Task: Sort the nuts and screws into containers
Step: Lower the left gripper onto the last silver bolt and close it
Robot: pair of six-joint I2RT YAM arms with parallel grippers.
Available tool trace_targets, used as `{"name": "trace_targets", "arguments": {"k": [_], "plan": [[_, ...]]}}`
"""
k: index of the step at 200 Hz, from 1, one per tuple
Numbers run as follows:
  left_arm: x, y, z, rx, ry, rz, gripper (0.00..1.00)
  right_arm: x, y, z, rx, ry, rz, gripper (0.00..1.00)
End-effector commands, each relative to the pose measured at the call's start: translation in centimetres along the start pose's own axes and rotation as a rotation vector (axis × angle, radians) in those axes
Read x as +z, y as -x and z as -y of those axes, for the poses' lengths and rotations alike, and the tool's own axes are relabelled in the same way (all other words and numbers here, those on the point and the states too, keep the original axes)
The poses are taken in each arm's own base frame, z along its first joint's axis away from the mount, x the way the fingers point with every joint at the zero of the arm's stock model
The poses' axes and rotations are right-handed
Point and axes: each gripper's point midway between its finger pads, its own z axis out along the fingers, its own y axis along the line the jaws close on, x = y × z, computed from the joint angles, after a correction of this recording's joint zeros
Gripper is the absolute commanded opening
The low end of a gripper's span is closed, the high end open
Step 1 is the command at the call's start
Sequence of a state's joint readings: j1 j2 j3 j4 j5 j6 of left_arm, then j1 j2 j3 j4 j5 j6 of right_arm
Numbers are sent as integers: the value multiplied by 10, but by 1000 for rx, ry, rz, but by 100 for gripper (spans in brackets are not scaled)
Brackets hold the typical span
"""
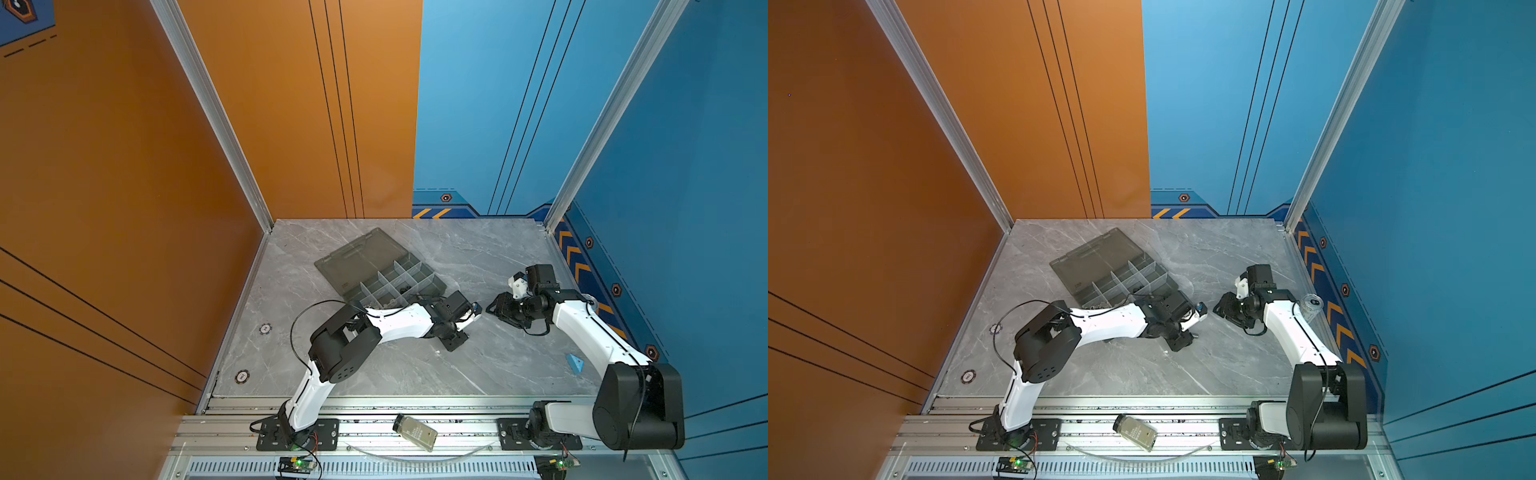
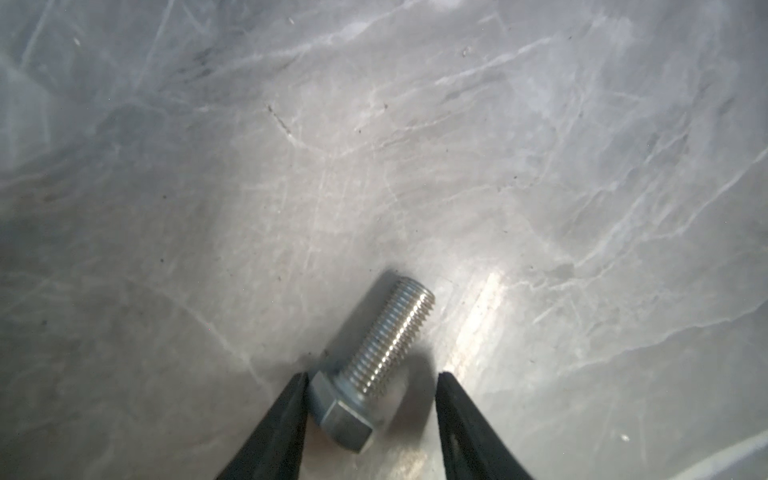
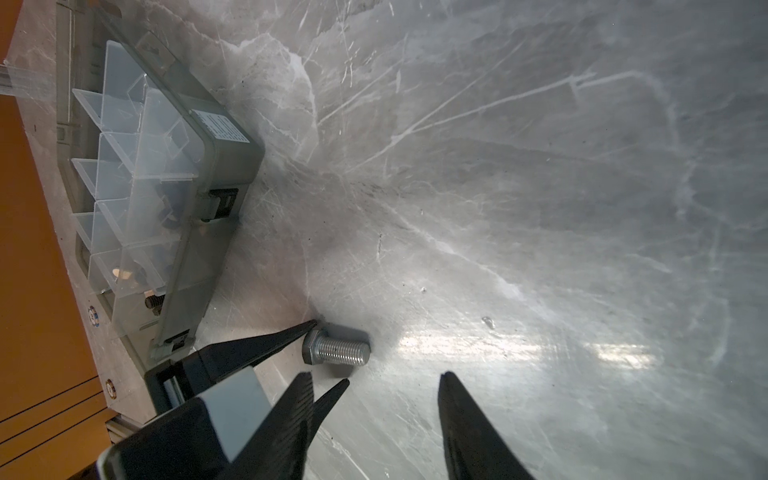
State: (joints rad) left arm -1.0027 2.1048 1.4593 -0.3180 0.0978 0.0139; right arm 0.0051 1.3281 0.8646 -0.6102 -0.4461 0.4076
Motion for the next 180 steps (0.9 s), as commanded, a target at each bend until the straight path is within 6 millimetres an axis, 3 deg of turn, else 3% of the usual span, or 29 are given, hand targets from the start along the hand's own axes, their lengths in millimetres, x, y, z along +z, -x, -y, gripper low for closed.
{"name": "trace_targets", "arguments": {"k": [1,81,150,180], "plan": [[1,-32,6,-10,-4,-107,46,-2,-8,3,-8,5,-20,52],[2,-26,4,-4,20,-94,41,-5,-9,4,-7,7,-15,52],[7,-26,9,-18,-19,-100,21,-9,-8,3,-6,11,-7,52],[7,-25,8,-19,-17,-94,18,-10,-7,4,-4,10,-5,52]]}}
